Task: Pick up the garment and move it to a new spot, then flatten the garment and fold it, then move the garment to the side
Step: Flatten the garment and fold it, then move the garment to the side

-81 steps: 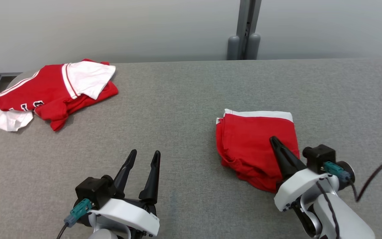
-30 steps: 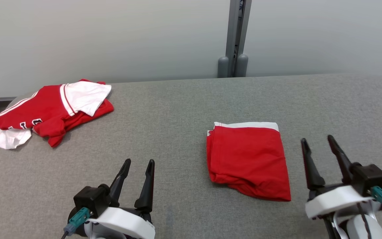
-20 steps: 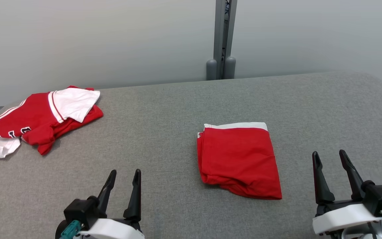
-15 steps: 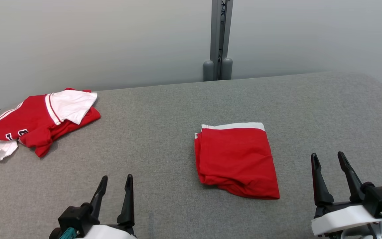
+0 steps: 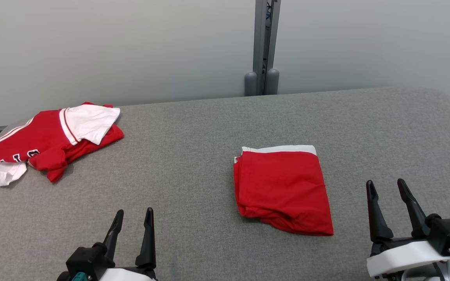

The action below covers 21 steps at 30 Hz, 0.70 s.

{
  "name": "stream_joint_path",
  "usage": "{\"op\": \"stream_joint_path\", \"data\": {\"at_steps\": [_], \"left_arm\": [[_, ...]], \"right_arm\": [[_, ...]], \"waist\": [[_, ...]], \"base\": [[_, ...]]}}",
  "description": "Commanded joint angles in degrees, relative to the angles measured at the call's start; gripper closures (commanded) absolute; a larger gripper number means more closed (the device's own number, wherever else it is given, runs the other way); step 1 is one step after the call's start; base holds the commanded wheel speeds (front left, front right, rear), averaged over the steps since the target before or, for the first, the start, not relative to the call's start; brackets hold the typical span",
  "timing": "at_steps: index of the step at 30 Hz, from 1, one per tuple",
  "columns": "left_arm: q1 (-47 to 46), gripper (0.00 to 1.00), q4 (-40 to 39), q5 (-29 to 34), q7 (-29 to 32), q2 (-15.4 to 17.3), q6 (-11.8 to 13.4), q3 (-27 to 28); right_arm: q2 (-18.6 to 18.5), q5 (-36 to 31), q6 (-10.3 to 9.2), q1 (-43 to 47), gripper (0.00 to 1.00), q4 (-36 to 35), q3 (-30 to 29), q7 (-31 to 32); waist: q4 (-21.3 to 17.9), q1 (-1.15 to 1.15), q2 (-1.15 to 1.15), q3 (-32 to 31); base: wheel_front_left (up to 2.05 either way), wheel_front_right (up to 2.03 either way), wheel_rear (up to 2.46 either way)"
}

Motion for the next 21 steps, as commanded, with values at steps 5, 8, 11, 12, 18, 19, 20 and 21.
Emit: {"op": "stream_joint_path", "data": {"at_steps": [5, 8, 11, 12, 18, 19, 20, 21], "left_arm": [[-0.05, 0.0, 0.36, 1.64, -0.27, -0.56, -0.91, 1.21], [-0.08, 0.0, 0.51, 1.95, -0.27, -0.94, -1.46, 1.71], [-0.21, 0.0, 0.65, 2.43, -0.27, -1.29, -1.84, 2.0], [-0.27, 0.0, 0.71, 2.58, -0.27, -1.39, -1.96, 2.08], [-0.97, 0.0, 0.95, 2.85, -0.27, -1.89, -2.32, 2.27], [-1.18, 0.0, 0.95, 2.95, -0.27, -1.99, -2.43, 2.33], [-1.33, 0.0, 0.97, 3.07, -0.27, -2.07, -2.55, 2.35], [-1.48, 0.0, 0.99, 3.14, -0.27, -2.13, -2.47, 2.38]], "right_arm": [[-0.2, 0.29, 0.01, -0.56, 0.0, 0.09, -0.36, 0.44], [-0.2, -0.23, 0.01, -0.71, 0.0, 0.14, -0.77, 0.36], [-0.2, -0.24, 0.01, -0.91, 0.0, 0.32, -1.16, 0.67], [-0.2, -0.31, 0.01, -1.03, 0.0, 0.48, -1.29, 0.89], [-0.21, -0.9, 0.01, -3.01, 0.0, 1.14, -1.71, 3.2], [-0.48, -1.2, 0.01, -3.71, 0.0, 1.27, -1.68, 4.13], [-1.19, -1.33, 0.01, -4.5, 0.0, 1.54, -1.41, 5.6], [-1.77, -0.88, 0.01, -5.44, 0.0, 1.87, -0.93, 7.07]], "waist": [[0.17, 0.0, 0.0, 0.12], [0.21, 0.0, 0.0, 0.26], [0.27, 0.0, 0.0, 0.43], [0.32, 0.0, 0.0, 0.52], [0.8, 0.0, 0.0, 1.35], [0.95, 0.0, 0.0, 1.68], [1.12, 0.0, 0.0, 2.04], [1.29, 0.0, 0.0, 2.41]], "base": [[0.0, 0.0, 0.0], [0.0, 0.0, 0.0], [0.0, 0.0, 0.0], [0.0, 0.0, 0.0], [0.0, 0.0, 0.0], [0.0, 0.0, 0.0], [0.0, 0.0, 0.0], [0.0, 0.0, 0.0]]}}
